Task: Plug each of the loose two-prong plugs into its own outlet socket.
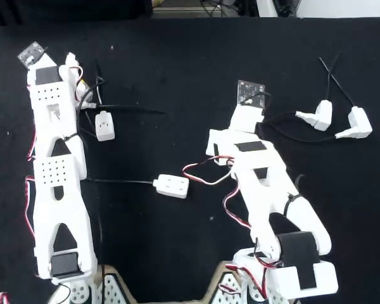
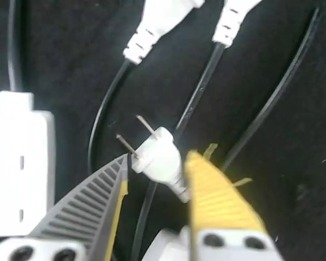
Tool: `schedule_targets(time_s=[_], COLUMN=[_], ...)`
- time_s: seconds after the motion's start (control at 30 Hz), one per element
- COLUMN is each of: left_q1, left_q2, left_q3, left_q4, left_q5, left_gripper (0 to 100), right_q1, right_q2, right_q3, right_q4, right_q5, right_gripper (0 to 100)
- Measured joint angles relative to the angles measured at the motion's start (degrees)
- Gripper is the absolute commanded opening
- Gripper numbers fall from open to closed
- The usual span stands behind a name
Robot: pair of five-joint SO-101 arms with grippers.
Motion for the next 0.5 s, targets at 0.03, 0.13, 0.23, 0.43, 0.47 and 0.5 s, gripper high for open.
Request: schedule_targets(time_s=[0.03,0.13,0.23,0.43,0.47,0.5], left_q1=[0.09,0.18,0.18,-0.09,-0.09,-0.09], left_q2=[0.62,1.76,1.76,2.46,3.08,3.43], left_q3=[-0.70,-2.02,-2.20,-2.90,-3.25,-3.60], left_q4=[0.00,0.00,0.00,0.53,0.53,0.53], left_q5=[0.00,0.09,0.09,0.00,-0.09,-0.18], left_gripper=[10,16,22,26,26,26], right_q1=[0.00,0.00,0.00,0.00,0.00,0.00], right_q2=[0.00,0.00,0.00,0.00,0.00,0.00], right_q3=[0.00,0.00,0.00,0.00,0.00,0.00], right_q4=[0.00,0.00,0.00,0.00,0.00,0.00], right_q5=[0.00,0.00,0.00,0.00,0.00,0.00], right_gripper=[1.1,1.1,1.1,1.1,1.1,1.1])
